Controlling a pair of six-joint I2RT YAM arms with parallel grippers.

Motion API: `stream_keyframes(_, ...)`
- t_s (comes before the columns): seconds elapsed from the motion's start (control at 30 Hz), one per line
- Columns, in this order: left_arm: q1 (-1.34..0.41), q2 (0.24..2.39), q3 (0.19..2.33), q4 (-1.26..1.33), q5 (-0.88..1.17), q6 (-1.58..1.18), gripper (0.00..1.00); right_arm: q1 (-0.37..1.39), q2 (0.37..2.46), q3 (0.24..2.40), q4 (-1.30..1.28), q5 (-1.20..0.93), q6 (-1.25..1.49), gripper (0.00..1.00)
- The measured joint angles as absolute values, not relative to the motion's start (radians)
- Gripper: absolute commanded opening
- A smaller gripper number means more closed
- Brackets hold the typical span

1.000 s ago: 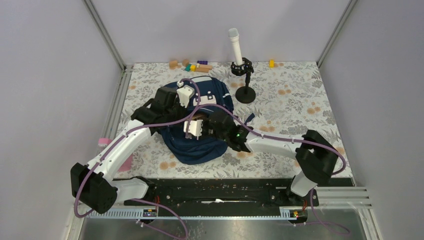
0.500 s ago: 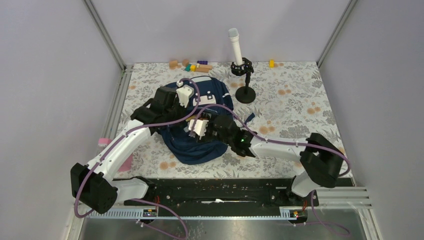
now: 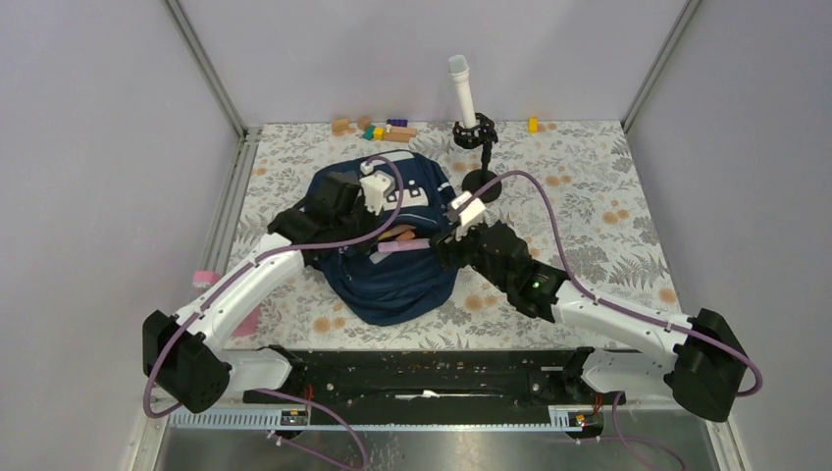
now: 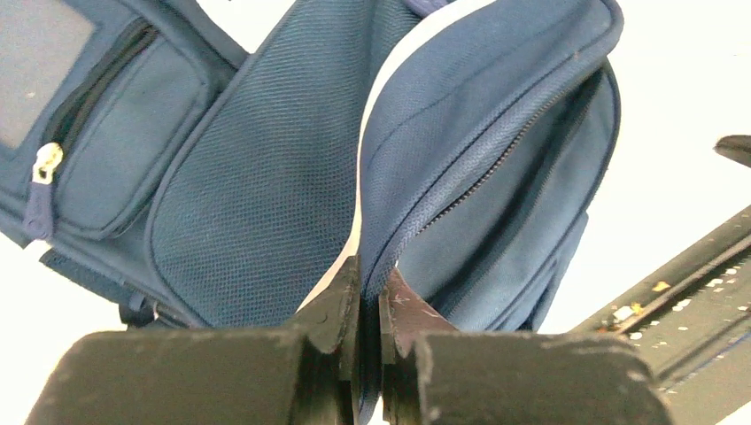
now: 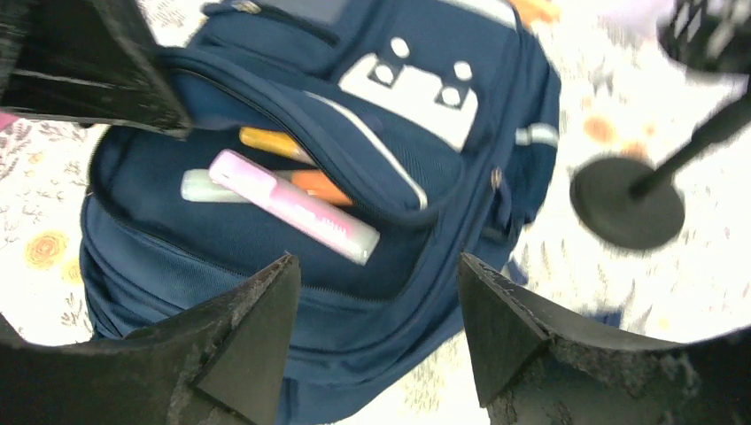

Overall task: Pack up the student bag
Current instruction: Place the stationery in the student bag.

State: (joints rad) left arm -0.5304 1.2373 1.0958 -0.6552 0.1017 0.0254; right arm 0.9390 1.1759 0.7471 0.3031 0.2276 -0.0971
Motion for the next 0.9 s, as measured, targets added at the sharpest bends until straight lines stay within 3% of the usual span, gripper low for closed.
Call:
stream_keyframes(0.17, -0.630, 1.277, 1.099, -0.624, 0.100, -0.096, 0.00, 0.905, 1.105, 0.638, 0.234, 0.262, 0.069, 0.76)
stream_keyframes(0.2, -0.652, 1.285, 1.099, -0.612, 0.097, -0.117, 0.04, 0.904, 1.093, 0.624, 0.217, 0.273, 0.094, 0.76)
stream_keyframes(0.4, -0.765, 1.325, 1.099, -0.537, 0.095, -0.215, 0.70, 0.891, 0.994, 0.566, 0.167, 0.321, 0.193, 0.77)
stream_keyframes(0.47, -0.783, 1.312, 1.088, -0.500, 0.094, -0.228, 0.80, 0.889, 0.954, 0.551, 0.162, 0.334, 0.209, 0.78)
stream_keyframes(0.5, -0.787, 1.291, 1.069, -0.474, 0.091, -0.231, 0.97, 0.889, 0.933, 0.542, 0.161, 0.341, 0.216, 0.78)
stream_keyframes(0.9, -0.789, 0.737, 0.627, -0.260, -0.064, -0.308, 0.99, 0.876, 0.859, 0.481, 0.131, 0.359, 0.264, 0.79)
